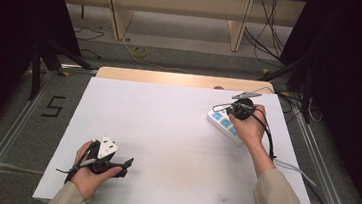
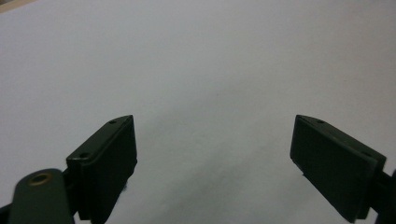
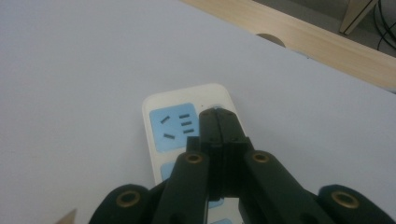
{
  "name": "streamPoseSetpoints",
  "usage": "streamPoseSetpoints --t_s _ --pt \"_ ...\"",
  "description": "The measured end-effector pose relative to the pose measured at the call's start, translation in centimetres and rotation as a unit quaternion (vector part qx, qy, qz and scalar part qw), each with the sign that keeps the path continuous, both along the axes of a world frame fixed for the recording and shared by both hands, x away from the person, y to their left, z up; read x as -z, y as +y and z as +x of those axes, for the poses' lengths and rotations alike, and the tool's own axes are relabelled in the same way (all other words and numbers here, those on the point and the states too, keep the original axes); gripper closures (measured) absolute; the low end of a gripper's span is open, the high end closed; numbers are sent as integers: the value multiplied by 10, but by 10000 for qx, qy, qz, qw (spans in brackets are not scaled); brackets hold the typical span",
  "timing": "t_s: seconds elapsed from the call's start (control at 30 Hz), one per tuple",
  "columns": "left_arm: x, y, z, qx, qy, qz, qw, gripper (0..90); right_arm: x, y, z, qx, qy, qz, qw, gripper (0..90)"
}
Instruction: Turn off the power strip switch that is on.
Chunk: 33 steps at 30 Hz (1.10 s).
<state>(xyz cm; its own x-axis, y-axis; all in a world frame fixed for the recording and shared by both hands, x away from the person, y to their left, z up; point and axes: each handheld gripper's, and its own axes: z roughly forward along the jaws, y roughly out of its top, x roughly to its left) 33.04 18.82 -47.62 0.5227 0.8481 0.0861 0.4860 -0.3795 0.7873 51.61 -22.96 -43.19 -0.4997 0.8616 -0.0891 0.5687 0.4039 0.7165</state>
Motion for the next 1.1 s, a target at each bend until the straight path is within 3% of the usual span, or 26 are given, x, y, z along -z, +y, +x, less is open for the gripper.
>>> streamPoseSetpoints --t_s 1.1 --pt "0 0 0 22 -7 6 10000 144 7 9 14 49 107 -85 9999 900"
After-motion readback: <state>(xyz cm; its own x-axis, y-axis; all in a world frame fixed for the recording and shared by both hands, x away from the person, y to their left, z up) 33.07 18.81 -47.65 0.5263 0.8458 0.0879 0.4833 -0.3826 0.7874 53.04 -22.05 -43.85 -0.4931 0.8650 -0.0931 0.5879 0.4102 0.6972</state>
